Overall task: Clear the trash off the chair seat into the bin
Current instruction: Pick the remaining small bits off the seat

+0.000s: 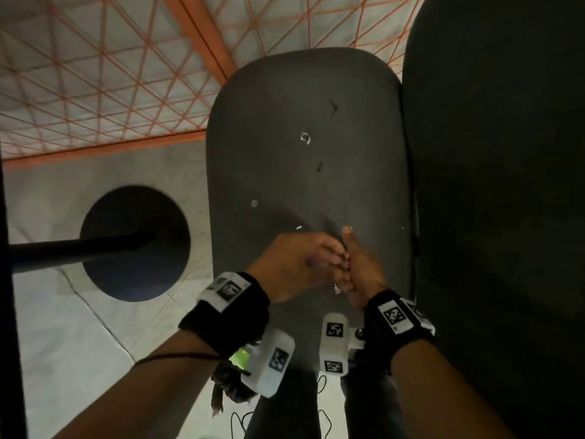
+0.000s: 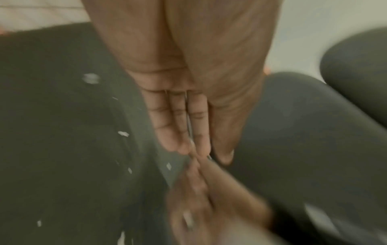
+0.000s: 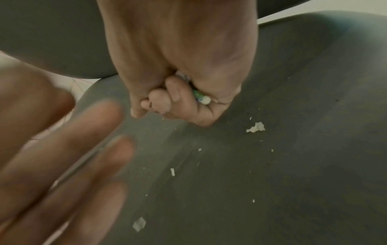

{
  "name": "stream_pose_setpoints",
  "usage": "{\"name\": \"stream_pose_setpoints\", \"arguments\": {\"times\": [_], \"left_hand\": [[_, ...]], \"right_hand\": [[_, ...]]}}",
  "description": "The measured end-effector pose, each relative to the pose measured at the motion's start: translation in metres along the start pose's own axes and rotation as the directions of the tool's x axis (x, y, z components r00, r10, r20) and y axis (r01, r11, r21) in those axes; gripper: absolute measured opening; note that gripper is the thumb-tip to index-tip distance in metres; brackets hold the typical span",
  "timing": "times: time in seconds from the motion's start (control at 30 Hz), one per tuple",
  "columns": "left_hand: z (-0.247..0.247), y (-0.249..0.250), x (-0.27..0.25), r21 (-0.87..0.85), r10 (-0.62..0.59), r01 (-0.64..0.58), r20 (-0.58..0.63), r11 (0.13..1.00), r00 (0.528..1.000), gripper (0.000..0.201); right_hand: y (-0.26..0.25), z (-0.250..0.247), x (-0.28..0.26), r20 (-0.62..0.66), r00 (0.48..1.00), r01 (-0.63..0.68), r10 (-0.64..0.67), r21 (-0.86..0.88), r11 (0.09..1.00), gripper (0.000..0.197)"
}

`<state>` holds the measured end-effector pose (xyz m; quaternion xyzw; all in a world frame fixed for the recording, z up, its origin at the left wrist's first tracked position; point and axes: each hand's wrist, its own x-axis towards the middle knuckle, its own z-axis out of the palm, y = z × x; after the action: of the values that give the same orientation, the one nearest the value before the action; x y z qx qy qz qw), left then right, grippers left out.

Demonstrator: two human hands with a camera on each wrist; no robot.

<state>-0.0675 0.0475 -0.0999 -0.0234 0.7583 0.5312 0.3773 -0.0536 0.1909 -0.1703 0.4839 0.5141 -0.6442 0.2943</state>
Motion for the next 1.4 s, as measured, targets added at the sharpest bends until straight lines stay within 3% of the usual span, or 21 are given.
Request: {"name": "stream_pose_setpoints", "arguments": {"times": [0.07,0.17,0.23,0.33,0.43,0.6,0.7,0.87,0.93,1.07,1.23,1.4], "left_hand": [[-0.024,-0.021,0.012,0.156,-0.038,0.074,-0.221,0.985,0.975,0.019],[-0.052,-0.065,0.038,0.229,-0.109,0.278,-0.557,0.933,0.824,0.027],[-0.059,-0.085,0.054,0.245,-0.202,0.427,-0.613,0.871,0.764,0.035],[-0.065,-0.097,0.071,0.259,-0.247,0.503,-0.635,0.825,0.732,0.027],[-0.065,-0.094,0.074,0.253,-0.261,0.491,-0.602,0.834,0.754,0.014],[-0.019,-0.078,0.072,0.346,-0.170,0.345,-0.447,0.872,0.878,0.028],[-0.001,-0.074,0.078,0.382,-0.252,0.416,-0.409,0.825,0.877,0.024],[0.004,-0.075,0.090,0.513,-0.261,0.438,-0.382,0.738,0.887,0.019],[0.004,-0.073,0.092,0.552,-0.247,0.426,-0.370,0.717,0.895,0.019],[0.003,-0.070,0.095,0.563,-0.246,0.412,-0.348,0.716,0.904,0.022],[0.006,-0.071,0.089,0.394,-0.334,0.463,-0.353,0.794,0.874,0.011],[0.022,-0.075,0.082,0.260,-0.331,0.403,-0.282,0.877,0.901,0.010]], "right_hand": [[-0.004,-0.005,0.005,-0.020,0.999,-0.026,0.026,-0.020,0.999,0.046],[-0.010,-0.010,0.007,-0.015,0.999,-0.050,0.049,-0.060,0.997,0.045],[-0.011,-0.015,0.010,-0.023,0.998,-0.053,0.051,-0.081,0.995,0.045],[-0.012,-0.024,0.016,-0.069,0.996,-0.062,0.056,-0.100,0.993,0.049],[-0.013,-0.033,0.020,-0.130,0.991,-0.053,0.034,-0.140,0.989,0.048],[0.006,-0.044,0.028,-0.160,0.987,-0.066,0.026,-0.248,0.966,0.046],[0.021,-0.048,0.030,-0.106,0.994,-0.027,-0.020,-0.424,0.905,0.038],[0.046,-0.056,0.026,-0.038,0.993,0.072,-0.115,-0.584,0.809,0.022],[0.055,-0.057,0.024,-0.029,0.993,0.068,-0.117,-0.666,0.743,0.020],[0.058,-0.053,0.021,0.000,0.973,0.116,-0.230,-0.863,0.491,0.022],[0.056,-0.052,0.021,0.159,0.938,0.232,-0.307,-0.948,0.218,0.022],[0.053,-0.052,0.020,0.219,0.923,0.278,-0.318,-0.948,0.153,0.020]]}}
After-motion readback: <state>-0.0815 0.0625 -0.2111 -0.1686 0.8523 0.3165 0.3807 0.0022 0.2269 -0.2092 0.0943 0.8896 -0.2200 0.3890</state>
